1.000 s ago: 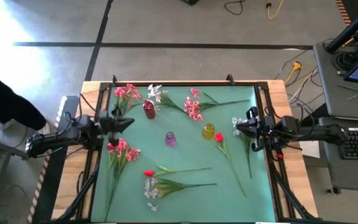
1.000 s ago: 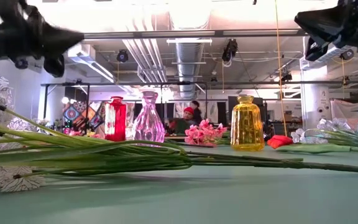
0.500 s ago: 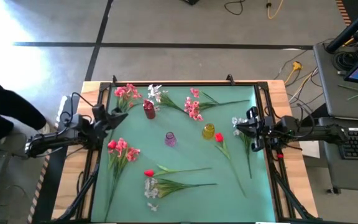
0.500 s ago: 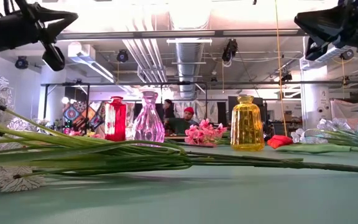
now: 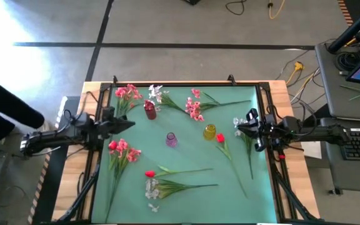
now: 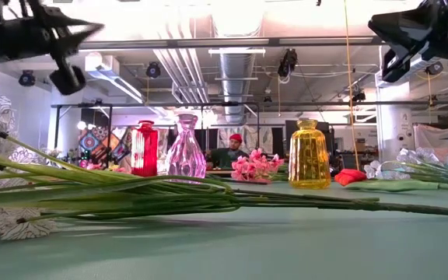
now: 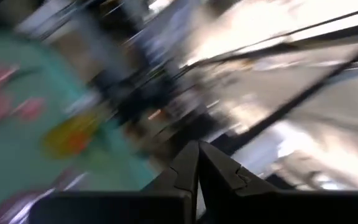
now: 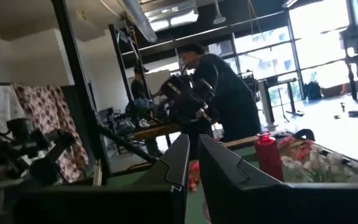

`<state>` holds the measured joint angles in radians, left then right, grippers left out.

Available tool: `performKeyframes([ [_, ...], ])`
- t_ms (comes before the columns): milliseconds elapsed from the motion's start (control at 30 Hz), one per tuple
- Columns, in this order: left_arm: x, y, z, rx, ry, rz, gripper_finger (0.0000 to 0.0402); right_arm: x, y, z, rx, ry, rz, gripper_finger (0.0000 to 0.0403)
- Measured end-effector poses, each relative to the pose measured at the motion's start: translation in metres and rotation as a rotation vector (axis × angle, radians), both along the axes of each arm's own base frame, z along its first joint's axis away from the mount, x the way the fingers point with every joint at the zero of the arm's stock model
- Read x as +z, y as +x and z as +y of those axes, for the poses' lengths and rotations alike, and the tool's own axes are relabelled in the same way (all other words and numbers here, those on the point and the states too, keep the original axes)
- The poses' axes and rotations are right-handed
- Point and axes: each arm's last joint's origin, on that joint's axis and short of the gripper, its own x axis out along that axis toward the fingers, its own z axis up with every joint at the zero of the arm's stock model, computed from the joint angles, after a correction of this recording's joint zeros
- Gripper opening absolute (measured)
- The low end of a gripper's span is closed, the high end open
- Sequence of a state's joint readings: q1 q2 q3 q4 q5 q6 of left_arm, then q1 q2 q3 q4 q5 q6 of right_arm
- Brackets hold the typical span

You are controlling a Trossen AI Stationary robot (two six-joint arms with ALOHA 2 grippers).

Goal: Sort flowers into vase by color
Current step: Put the bottom left pink flower into the purple vase

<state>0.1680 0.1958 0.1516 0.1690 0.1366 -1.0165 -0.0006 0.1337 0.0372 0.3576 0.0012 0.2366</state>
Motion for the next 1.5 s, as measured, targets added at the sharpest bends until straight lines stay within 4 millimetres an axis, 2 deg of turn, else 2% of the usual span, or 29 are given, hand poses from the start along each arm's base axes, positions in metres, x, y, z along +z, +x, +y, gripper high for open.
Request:
performKeyframes([
  [100,0.0,0.001,-0.001,0.016,-0.117,0.341,0.0,0.001,0.0,0.0,0.005,0.019,-0.001,0.0029],
  [267,0.0,-0.018,-0.011,0.066,-0.376,0.975,0.0,0.001,0.0,0.0,0.009,0.035,0.003,0.0029],
  [433,0.023,0.009,-0.027,-0.034,-0.416,0.938,0.0,0.0,0.001,0.0,0.003,0.012,0.014,0.0029],
  [533,0.033,0.023,-0.038,-0.051,-0.427,0.979,0.0,-0.001,0.002,0.0,0.0,0.002,0.023,0.0029],
  [767,0.033,0.05,-0.075,-0.037,-0.493,1.229,0.0,-0.003,0.003,0.0,0.0,-0.001,0.047,0.0029],
  [933,0.036,0.066,-0.106,-0.056,-0.443,1.359,0.0004,-0.004,0.005,0.0,0.004,-0.005,0.062,0.0029],
  [1100,0.038,0.076,-0.122,0.061,-0.403,1.538,0.0035,-0.006,0.006,0.0,0.005,-0.013,0.08,0.0029],
  [1267,0.038,0.086,-0.131,0.147,-0.327,1.671,0.0086,-0.006,0.006,0.0,0.006,-0.013,0.082,0.0029],
  [1500,0.022,0.099,-0.143,0.127,-0.256,1.78,0.0158,-0.006,0.006,0.0,0.006,-0.011,0.082,0.0029],
])
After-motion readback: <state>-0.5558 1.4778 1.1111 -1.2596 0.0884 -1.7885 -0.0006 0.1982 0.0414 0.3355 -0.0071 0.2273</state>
